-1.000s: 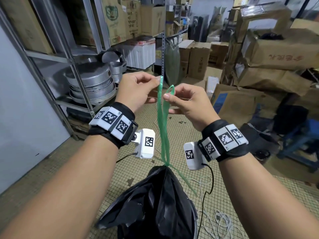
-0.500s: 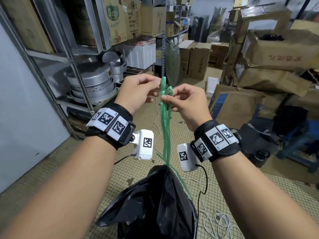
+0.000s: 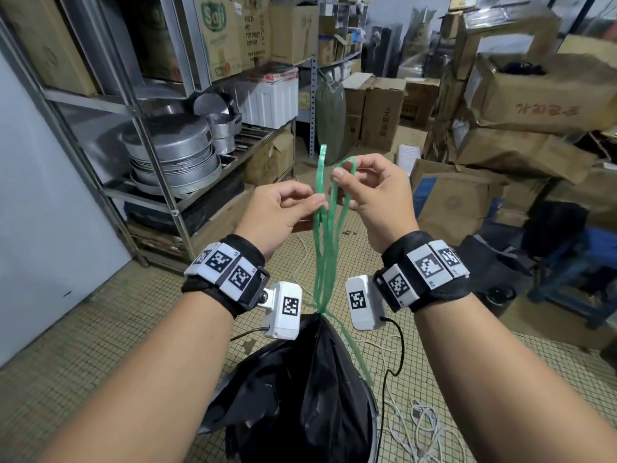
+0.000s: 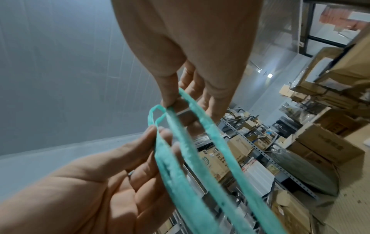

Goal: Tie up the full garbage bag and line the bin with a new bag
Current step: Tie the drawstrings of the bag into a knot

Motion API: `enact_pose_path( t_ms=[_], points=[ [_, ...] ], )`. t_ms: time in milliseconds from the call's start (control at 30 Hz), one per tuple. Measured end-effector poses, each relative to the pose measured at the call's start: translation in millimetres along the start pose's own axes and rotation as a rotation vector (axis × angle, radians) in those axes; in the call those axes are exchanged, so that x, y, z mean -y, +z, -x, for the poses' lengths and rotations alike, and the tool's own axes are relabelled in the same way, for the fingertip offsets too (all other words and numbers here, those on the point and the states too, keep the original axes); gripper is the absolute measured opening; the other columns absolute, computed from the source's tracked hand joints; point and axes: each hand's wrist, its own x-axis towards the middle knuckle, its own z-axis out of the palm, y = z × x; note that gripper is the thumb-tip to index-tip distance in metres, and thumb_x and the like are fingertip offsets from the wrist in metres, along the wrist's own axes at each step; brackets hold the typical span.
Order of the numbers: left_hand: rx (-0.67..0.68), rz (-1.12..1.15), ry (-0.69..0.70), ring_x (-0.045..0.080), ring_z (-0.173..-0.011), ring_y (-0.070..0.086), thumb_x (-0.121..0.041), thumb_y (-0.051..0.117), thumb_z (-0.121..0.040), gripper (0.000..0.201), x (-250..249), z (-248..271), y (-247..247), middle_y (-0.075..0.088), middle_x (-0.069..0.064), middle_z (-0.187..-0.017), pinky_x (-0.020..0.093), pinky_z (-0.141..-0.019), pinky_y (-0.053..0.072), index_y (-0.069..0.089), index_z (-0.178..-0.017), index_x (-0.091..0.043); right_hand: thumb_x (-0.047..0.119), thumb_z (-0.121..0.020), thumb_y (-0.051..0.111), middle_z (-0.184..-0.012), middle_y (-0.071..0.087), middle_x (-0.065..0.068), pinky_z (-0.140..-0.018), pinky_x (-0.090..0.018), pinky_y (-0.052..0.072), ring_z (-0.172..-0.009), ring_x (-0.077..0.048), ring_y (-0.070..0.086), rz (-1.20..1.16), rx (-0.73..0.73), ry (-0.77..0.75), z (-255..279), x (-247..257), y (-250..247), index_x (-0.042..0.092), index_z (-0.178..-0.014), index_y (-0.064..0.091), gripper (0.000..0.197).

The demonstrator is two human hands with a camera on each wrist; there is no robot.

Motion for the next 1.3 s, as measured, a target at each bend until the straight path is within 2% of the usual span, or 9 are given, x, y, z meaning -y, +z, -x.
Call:
enact_pose_path(
  t_ms=[100, 200, 433, 567, 700, 933, 1033, 1200, 1300],
  points=[
    [0.013, 0.034, -0.035, 0.035, -0.088, 0.075, -0.016, 0.072, -0.091, 0.005, 2.6, 1.1, 1.7, 0.076, 0.016, -0.093, 0.033, -0.072, 0.061, 0.076, -0.090, -0.020, 0.002, -0.095, 0.063, -0.093, 0.060, -0.021, -0.067, -0.045, 0.062, -0.073, -0.033, 0.070, -0.126, -0.019, 0.090, 1.9, 1.5, -1.6, 0.000, -0.108, 0.056, 0.015],
    [-0.008, 0.044, -0.037, 0.033, -0.080, 0.076, -0.020, 0.076, -0.086, 0.004, 3.3, 2.1, 4.3, 0.076, 0.015, -0.090, 0.033, -0.070, 0.061, 0.076, -0.089, -0.022, 0.004, -0.098, 0.059, -0.087, 0.055, -0.015, -0.057, -0.035, 0.056, -0.055, -0.020, 0.056, -0.145, -0.034, 0.100, 2.5, 1.9, -1.9, 0.001, -0.108, 0.053, 0.012],
    [-0.088, 0.147, 0.023, 0.017, -0.062, 0.067, -0.033, 0.082, -0.077, 0.023, 4.6, 3.8, 6.0, 0.073, 0.008, -0.078, 0.029, -0.067, 0.058, 0.079, -0.089, -0.014, 0.016, -0.107, 0.044, -0.080, 0.051, -0.006, -0.055, -0.022, 0.033, -0.061, -0.008, 0.036, -0.080, 0.009, 0.131, 0.9, -0.8, -6.3, -0.001, -0.100, 0.068, 0.031],
    [-0.099, 0.197, -0.016, 0.014, -0.060, 0.062, -0.033, 0.087, -0.073, 0.032, 10.3, 2.9, -0.8, 0.071, 0.008, -0.079, 0.026, -0.067, 0.057, 0.079, -0.094, -0.010, -0.002, -0.102, 0.044, -0.088, 0.060, -0.011, -0.063, -0.024, 0.037, -0.069, -0.011, 0.043, -0.091, 0.110, 0.155, 6.6, -1.7, -10.6, -0.011, -0.120, 0.063, 0.028],
    [-0.063, 0.207, -0.042, 0.015, -0.066, 0.063, -0.031, 0.092, -0.068, 0.043, 13.5, 2.1, -3.9, 0.074, 0.011, -0.086, 0.022, -0.066, 0.055, 0.078, -0.100, -0.005, -0.019, -0.090, 0.049, -0.095, 0.070, -0.014, -0.060, -0.027, 0.048, -0.077, -0.024, 0.058, -0.090, 0.123, 0.141, 10.0, -6.0, -13.8, -0.001, -0.114, 0.066, 0.035],
    [-0.120, 0.116, 0.002, 0.014, -0.064, 0.062, -0.026, 0.090, -0.070, 0.028, 12.1, 4.2, 2.3, 0.074, 0.009, -0.080, 0.021, -0.060, 0.053, 0.079, -0.091, -0.011, -0.013, -0.085, 0.064, -0.079, 0.072, -0.008, -0.057, -0.030, 0.045, -0.062, -0.018, 0.058, -0.067, 0.126, 0.084, 19.1, -22.4, -10.5, 0.007, -0.092, 0.063, 0.021],
    [-0.145, 0.048, 0.055, 0.015, -0.064, 0.062, -0.018, 0.088, -0.073, 0.026, 7.9, 6.1, 6.0, 0.074, 0.009, -0.077, 0.024, -0.057, 0.053, 0.076, -0.095, -0.010, -0.013, -0.085, 0.065, -0.085, 0.069, -0.016, -0.057, -0.031, 0.044, -0.064, -0.019, 0.057, -0.029, 0.138, 0.050, 21.9, -22.1, -9.8, 0.007, -0.093, 0.064, 0.021],
    [-0.167, -0.141, 0.127, 0.014, -0.061, 0.059, -0.017, 0.087, -0.076, 0.021, 3.7, 7.5, 7.8, 0.068, 0.017, -0.073, 0.025, -0.058, 0.051, 0.078, -0.095, -0.016, -0.020, -0.081, 0.062, -0.084, 0.066, -0.016, -0.060, -0.032, 0.041, -0.072, -0.025, 0.057, -0.053, 0.178, 0.108, 23.0, -17.9, -10.9, 0.006, -0.104, 0.060, 0.035],
    [-0.183, -0.181, 0.174, 0.014, -0.066, 0.062, -0.021, 0.087, -0.077, 0.019, 3.9, 9.0, 6.3, 0.074, 0.009, -0.078, 0.024, -0.060, 0.051, 0.080, -0.094, -0.016, -0.004, -0.088, 0.068, -0.086, 0.068, -0.018, -0.064, -0.034, 0.047, -0.072, -0.025, 0.060, -0.103, 0.153, 0.143, 23.1, -16.7, -10.9, 0.004, -0.108, 0.060, 0.023]
  ],
)
